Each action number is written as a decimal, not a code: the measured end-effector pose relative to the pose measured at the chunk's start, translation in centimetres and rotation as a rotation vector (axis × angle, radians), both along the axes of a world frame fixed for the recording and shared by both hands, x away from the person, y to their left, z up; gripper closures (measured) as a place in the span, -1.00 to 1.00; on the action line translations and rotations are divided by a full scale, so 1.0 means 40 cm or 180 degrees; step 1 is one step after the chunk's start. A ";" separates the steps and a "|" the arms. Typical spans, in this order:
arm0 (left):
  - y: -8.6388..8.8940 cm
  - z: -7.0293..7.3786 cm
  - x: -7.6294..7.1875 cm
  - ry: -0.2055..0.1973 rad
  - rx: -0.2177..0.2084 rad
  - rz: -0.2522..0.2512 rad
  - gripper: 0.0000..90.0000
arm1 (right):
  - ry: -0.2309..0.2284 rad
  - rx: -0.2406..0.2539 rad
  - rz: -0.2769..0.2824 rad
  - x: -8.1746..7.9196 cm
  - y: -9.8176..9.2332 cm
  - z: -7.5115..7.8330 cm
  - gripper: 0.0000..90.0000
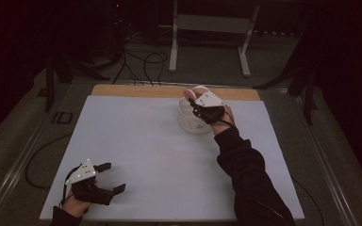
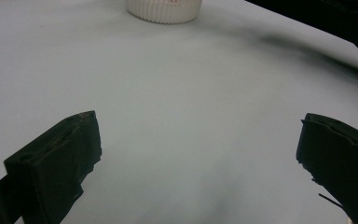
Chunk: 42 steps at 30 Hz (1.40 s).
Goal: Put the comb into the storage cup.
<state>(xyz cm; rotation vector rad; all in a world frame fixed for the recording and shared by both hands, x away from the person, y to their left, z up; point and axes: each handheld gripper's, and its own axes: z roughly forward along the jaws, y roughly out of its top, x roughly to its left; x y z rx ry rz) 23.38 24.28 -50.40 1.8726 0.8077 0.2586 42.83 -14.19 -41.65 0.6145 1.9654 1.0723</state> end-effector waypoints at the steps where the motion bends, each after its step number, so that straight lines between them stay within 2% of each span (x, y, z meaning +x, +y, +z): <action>1: 0.000 0.000 0.000 0.0001 -0.0001 -0.0004 -1.00 | -0.0004 -0.0037 0.0004 0.000 0.003 -0.006 0.44; 7: 0.000 0.000 0.000 -0.0004 -0.0005 0.0001 -1.00 | 0.0044 -0.0046 0.0005 0.000 0.011 -0.023 0.44; 28: 0.000 0.000 -0.001 -0.0005 -0.0002 0.0002 -1.00 | 0.0020 -0.0129 0.0078 -0.034 0.040 -0.046 0.37; 34: 0.002 0.000 -0.001 -0.0008 -0.0007 -0.0006 -1.00 | 0.0017 -0.0100 0.0187 -0.042 0.046 -0.057 0.30; 39: 0.001 0.000 -0.001 -0.0004 -0.0007 -0.0005 -1.00 | -0.0047 -0.0190 0.0238 -0.049 0.049 -0.068 0.31; 42: 0.000 0.000 -0.001 -0.0002 -0.0006 -0.0006 -1.00 | -0.0029 -0.0195 0.0259 -0.050 0.047 -0.069 0.29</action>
